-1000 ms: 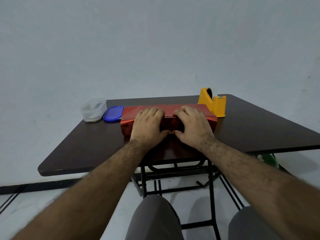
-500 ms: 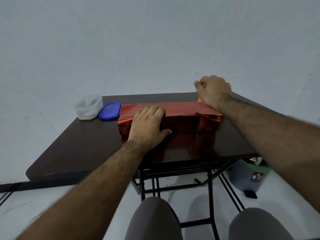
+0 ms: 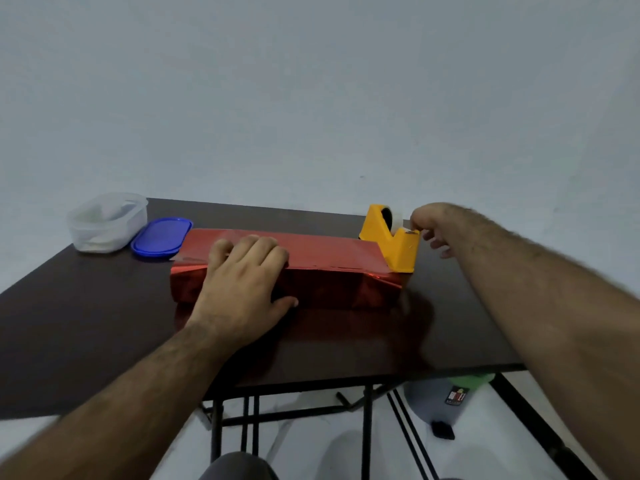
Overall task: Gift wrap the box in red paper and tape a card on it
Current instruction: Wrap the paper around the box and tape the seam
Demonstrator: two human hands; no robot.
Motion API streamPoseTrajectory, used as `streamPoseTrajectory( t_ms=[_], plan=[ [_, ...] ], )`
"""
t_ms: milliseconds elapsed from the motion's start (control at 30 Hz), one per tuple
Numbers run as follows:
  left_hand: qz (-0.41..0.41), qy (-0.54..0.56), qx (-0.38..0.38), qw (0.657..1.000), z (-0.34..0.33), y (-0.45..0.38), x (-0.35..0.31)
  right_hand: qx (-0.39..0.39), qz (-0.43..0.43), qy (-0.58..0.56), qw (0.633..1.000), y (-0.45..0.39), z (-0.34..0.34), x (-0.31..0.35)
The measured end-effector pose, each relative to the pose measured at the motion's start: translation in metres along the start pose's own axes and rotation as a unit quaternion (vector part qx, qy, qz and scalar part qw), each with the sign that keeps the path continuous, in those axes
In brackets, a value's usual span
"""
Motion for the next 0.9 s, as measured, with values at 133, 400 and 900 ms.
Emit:
streamPoseTrajectory(
  t_ms=[133, 400, 900],
  plan=[
    [0.006, 0.005, 0.006, 1.0, 0.0, 0.0, -0.001, 0.029, -0.04, -0.074, 0.996, -0.01, 0.0, -0.001],
    [0.015, 0.001, 0.017, 1.0, 0.0, 0.001, -0.002, 0.065, -0.07, -0.235, 0.967, -0.018, -0.009, 0.005],
    [0.02, 0.007, 0.011, 1.0, 0.001, 0.001, -0.001, 0.064, -0.056, -0.387, 0.918, 0.002, -0.025, -0.025]
  ],
)
Point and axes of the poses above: each hand's wrist, its own y-axis away from the middle knuckle, its own z-axis out of the back of the hand, x = y × z, the point moved 1 cm from there along -y, towards the middle knuckle, and after that the axes turned 1 degree about x, right-handed, at the moved point
